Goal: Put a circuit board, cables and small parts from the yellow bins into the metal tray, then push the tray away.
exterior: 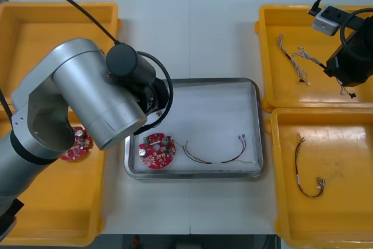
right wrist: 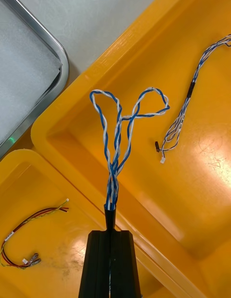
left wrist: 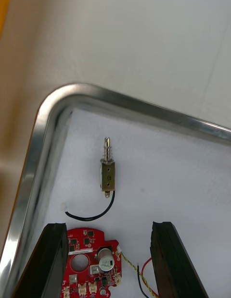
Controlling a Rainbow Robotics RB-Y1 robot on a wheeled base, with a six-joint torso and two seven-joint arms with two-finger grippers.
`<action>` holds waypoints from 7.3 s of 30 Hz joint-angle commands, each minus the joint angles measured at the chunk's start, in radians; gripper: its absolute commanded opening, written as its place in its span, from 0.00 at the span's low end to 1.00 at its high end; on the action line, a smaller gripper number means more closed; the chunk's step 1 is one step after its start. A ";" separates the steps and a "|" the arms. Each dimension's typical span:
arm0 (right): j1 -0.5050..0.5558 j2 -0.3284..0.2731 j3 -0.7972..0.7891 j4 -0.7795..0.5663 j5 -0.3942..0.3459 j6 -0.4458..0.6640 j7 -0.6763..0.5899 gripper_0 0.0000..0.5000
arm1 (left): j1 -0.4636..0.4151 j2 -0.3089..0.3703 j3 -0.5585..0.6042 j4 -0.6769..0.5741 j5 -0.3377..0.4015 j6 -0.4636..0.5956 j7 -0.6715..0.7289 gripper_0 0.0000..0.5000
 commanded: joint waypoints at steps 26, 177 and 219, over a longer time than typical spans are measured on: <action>-0.051 0.021 0.216 -0.127 -0.037 -0.049 -0.035 0.00 | -0.174 0.424 0.386 0.178 0.338 -0.096 -0.444 1.00; 0.537 -0.103 -0.258 -0.292 -0.024 -0.100 -0.756 1.00 | -0.121 0.467 0.237 0.844 0.679 -0.653 -1.067 0.00; 0.540 -0.101 -0.258 -0.294 -0.025 -0.100 -0.751 1.00 | -0.183 0.387 0.458 0.220 0.679 0.008 -0.361 0.00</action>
